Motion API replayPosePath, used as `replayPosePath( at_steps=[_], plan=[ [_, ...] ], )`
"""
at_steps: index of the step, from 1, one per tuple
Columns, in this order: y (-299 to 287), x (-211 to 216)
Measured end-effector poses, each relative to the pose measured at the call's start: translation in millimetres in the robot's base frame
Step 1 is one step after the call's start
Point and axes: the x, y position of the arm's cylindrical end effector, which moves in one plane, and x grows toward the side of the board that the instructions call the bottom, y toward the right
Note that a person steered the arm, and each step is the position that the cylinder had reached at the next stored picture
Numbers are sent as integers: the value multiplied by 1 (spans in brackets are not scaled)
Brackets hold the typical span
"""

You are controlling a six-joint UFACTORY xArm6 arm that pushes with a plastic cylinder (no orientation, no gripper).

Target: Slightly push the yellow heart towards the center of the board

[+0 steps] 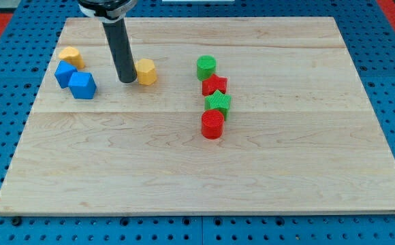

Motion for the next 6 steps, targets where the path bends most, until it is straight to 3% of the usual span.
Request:
replayPosePath(
  at_steps=[1, 2, 3, 4, 5, 6],
  plan=[
    [9, -20],
    [-48, -66],
    [-146, -117],
    [-186, -125],
    [-186, -73],
    [-184, -51]
  ],
)
